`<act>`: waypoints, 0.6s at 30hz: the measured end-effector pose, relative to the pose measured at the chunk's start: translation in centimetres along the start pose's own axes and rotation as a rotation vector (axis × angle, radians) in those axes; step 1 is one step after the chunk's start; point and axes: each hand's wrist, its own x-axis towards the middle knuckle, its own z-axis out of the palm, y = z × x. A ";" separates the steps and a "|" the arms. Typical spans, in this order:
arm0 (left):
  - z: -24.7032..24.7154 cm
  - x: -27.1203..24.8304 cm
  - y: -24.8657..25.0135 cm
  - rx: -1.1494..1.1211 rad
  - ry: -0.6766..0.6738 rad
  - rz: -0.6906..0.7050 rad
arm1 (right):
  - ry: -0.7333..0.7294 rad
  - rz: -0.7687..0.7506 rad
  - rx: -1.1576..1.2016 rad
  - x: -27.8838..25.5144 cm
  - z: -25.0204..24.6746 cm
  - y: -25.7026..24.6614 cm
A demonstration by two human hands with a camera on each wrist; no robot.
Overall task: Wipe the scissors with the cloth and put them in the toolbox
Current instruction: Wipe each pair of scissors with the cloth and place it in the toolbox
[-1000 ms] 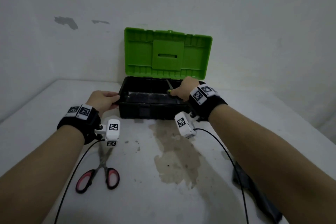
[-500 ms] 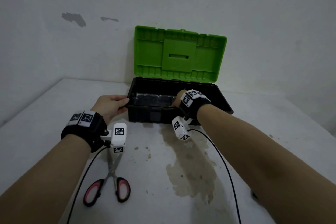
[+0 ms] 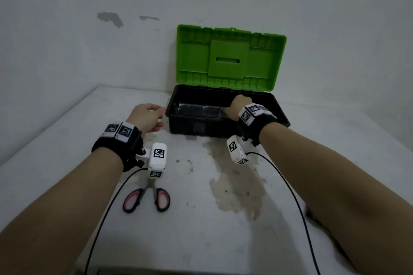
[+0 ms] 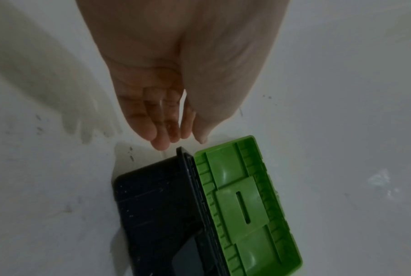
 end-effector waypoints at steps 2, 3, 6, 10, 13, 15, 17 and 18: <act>-0.4 -2.0 0.2 0.074 -0.001 0.011 | 0.038 -0.015 0.011 -1.6 -0.6 0.6; -0.7 -3.1 0.2 0.114 -0.009 0.017 | 0.068 -0.032 0.001 -2.6 -0.8 1.2; -1.6 -6.6 -1.0 0.287 -0.059 0.010 | 0.123 -0.064 0.040 -6.1 -1.5 3.6; -3.1 -11.0 -2.7 0.620 -0.109 0.000 | 0.181 -0.070 0.099 -11.4 -2.2 8.3; -3.4 -13.7 -3.0 0.887 -0.111 0.001 | 0.193 -0.033 0.088 -15.3 -2.4 12.5; -3.3 -15.1 -3.2 1.019 -0.136 -0.023 | 0.212 0.041 0.057 -17.4 -2.3 15.3; -2.8 -16.2 -3.7 1.119 -0.150 -0.060 | 0.213 0.123 -0.052 -19.0 -1.9 18.0; -2.4 -16.7 -3.8 1.156 -0.146 -0.062 | 0.200 0.168 -0.107 -19.7 -1.7 19.2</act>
